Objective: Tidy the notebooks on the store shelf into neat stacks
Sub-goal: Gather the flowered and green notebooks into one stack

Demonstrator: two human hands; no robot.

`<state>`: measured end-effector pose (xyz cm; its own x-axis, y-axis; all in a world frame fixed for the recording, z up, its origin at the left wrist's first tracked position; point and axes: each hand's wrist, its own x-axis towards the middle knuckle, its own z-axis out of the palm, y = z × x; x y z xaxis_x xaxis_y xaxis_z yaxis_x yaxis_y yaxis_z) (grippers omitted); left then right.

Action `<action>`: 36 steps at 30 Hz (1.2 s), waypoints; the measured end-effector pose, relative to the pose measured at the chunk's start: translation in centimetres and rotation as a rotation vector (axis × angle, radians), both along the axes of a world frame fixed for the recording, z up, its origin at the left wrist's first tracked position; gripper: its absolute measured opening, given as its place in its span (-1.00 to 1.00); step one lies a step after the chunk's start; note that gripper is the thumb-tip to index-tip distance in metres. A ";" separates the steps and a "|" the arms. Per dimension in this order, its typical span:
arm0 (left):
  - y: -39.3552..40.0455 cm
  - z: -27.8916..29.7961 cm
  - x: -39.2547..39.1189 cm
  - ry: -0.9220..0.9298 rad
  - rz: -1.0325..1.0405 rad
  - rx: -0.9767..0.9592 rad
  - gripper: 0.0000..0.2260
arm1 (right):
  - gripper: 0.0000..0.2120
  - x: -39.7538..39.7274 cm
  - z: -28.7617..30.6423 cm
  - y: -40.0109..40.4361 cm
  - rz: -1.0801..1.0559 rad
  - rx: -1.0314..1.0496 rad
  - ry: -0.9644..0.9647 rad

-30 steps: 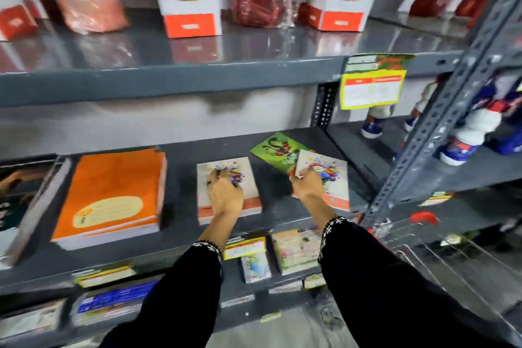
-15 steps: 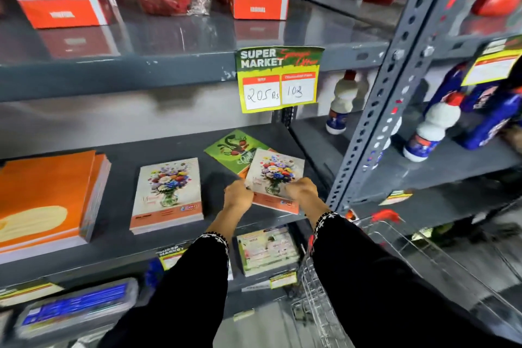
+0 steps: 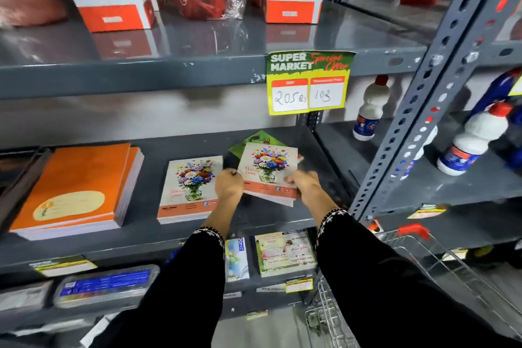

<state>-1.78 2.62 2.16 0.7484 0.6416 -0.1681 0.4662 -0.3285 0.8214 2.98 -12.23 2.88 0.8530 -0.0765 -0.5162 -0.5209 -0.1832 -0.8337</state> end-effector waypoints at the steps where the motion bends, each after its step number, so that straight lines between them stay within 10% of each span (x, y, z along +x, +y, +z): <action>1: 0.9 0.3 -0.3 -0.022 0.051 -0.030 -0.70 | -0.77 -0.1 0.4 0.9 0.020 0.030 -0.022; 21: 13.2 -1.8 -7.0 0.073 0.257 0.063 -0.83 | -0.82 -1.1 -1.8 14.4 0.658 -0.442 -0.316; 36: 1.6 -1.3 3.0 -0.026 -0.024 0.049 -0.83 | -0.71 7.2 -2.4 2.3 0.262 -0.592 -0.334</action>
